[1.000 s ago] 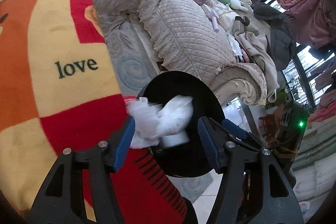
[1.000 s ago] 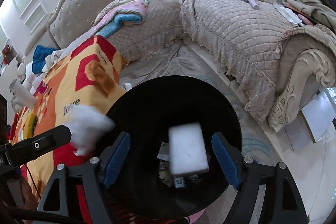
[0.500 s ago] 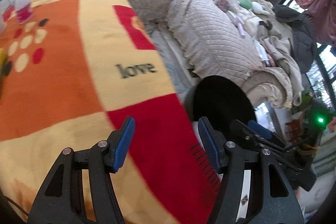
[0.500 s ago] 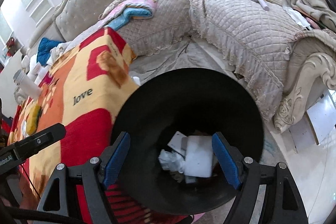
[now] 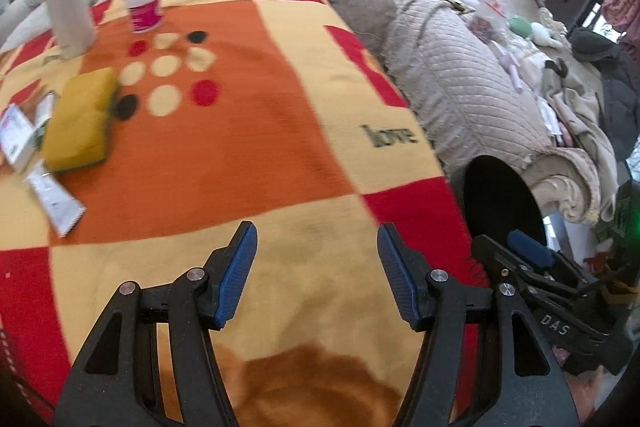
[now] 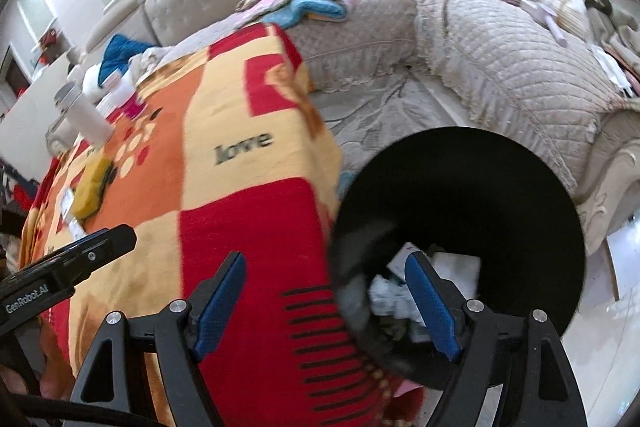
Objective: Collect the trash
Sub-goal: 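Move both open tools back over the remaining items on the blanket, then grasp the yellow sponge with the right tool while the left tool grasps the white ointment tube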
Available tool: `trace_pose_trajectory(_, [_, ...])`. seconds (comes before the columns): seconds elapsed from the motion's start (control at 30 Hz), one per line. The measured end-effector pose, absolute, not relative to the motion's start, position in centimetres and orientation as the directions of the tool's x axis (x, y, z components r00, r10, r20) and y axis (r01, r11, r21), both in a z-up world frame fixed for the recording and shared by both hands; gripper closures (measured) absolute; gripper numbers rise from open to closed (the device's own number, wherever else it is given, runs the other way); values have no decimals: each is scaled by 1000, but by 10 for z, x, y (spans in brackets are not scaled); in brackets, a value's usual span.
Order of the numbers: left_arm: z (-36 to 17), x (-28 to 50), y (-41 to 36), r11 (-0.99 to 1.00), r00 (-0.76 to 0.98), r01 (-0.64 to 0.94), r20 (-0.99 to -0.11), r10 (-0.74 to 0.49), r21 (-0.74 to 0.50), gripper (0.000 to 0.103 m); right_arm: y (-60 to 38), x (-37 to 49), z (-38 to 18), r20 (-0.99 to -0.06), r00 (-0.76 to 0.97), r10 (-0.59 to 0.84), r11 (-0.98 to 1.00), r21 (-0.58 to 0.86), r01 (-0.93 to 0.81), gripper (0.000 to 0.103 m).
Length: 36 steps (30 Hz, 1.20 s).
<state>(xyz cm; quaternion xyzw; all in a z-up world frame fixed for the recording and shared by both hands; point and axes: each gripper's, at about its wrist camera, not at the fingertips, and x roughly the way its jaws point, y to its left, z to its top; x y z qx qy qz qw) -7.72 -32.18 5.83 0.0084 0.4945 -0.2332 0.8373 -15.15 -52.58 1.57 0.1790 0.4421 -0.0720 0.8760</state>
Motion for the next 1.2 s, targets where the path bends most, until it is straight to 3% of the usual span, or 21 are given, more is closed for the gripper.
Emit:
trace_pose_trajectory(0.4, [61, -68, -235, 942, 467, 282, -831, -301, -183, 42, -435, -122, 23, -802, 585, 122, 967, 228, 112, 23])
trace_pose_trajectory(0.77, [58, -57, -125, 982, 502, 132, -845, -182, -133, 42, -319, -75, 26, -781, 558, 281, 960, 226, -168, 23])
trace_pose_trajectory(0.93, [54, -48, -77, 990, 505, 44, -852, -135, -132, 42, -278, -44, 22, -787, 526, 321, 943, 214, -256, 29])
trace_pose_trajectory(1.2, [48, -24, -36, 981, 498, -55, -857, -133, -185, 42, -258, 15, 30, -772, 553, 314, 949, 235, -211, 29])
